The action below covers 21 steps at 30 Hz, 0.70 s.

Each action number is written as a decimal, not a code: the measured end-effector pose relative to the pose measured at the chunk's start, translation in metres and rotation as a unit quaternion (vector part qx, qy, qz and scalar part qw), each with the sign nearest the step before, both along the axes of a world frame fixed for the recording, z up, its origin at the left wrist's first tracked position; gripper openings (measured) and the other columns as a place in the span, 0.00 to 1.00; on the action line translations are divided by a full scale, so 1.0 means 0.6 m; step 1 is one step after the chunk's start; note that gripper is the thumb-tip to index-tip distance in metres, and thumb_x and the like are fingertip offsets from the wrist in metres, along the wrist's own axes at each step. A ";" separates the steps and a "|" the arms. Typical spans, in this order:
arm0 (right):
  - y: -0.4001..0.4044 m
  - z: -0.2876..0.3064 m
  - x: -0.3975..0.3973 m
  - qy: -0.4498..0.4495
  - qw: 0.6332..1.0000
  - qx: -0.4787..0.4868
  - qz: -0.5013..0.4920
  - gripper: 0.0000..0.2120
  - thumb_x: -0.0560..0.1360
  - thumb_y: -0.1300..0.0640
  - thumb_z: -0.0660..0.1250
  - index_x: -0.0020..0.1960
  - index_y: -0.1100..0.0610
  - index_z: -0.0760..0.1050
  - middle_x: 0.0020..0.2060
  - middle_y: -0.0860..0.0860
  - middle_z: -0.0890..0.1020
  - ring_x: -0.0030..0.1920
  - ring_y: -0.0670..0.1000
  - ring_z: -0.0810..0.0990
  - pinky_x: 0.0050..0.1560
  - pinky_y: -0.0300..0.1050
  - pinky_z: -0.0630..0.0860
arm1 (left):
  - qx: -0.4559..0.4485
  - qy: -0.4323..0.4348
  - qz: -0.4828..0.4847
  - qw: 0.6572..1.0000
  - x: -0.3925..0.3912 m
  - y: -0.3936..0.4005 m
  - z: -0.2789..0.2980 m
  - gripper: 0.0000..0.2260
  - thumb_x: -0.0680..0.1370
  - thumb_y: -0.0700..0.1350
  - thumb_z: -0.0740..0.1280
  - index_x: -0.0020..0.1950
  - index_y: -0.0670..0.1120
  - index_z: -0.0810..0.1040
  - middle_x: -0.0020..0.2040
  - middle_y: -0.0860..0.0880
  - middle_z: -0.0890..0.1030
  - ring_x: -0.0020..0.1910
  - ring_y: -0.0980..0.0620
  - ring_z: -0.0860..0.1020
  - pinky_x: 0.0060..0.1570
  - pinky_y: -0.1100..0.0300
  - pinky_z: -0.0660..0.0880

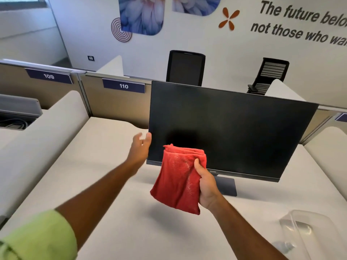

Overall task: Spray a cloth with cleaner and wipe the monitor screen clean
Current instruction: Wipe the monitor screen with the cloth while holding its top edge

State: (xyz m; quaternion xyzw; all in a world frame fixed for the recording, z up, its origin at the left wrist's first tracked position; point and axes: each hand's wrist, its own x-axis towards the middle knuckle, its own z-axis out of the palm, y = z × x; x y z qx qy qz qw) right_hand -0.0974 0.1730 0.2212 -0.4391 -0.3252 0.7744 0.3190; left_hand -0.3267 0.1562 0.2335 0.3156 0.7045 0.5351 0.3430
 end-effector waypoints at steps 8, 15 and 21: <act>-0.006 0.037 0.020 0.074 0.993 -0.031 -0.085 0.23 0.84 0.41 0.61 0.62 0.59 0.82 0.52 0.59 0.89 0.54 0.62 0.86 0.53 0.60 0.81 | -0.002 -0.012 0.050 0.999 0.079 -0.085 -0.050 0.15 0.84 0.59 0.54 0.51 0.48 0.71 0.47 0.53 0.76 0.51 0.51 0.75 0.48 0.57 0.71; -0.005 0.046 0.028 0.143 0.980 -0.029 -0.136 0.23 0.84 0.38 0.61 0.64 0.55 0.81 0.54 0.59 0.88 0.61 0.66 0.82 0.59 0.68 0.78 | -0.099 -0.280 -0.116 0.948 0.124 -0.102 -0.052 0.31 0.78 0.70 0.53 0.65 0.49 0.76 0.60 0.44 0.83 0.58 0.44 0.83 0.62 0.45 0.77; -0.005 0.033 0.058 0.174 0.975 -0.001 -0.139 0.28 0.81 0.35 0.61 0.69 0.54 0.80 0.63 0.60 0.85 0.65 0.65 0.81 0.70 0.70 0.72 | 0.037 -0.342 -0.051 0.938 0.126 -0.078 -0.024 0.17 0.84 0.51 0.61 0.71 0.46 0.72 0.64 0.42 0.81 0.62 0.41 0.79 0.57 0.46 0.79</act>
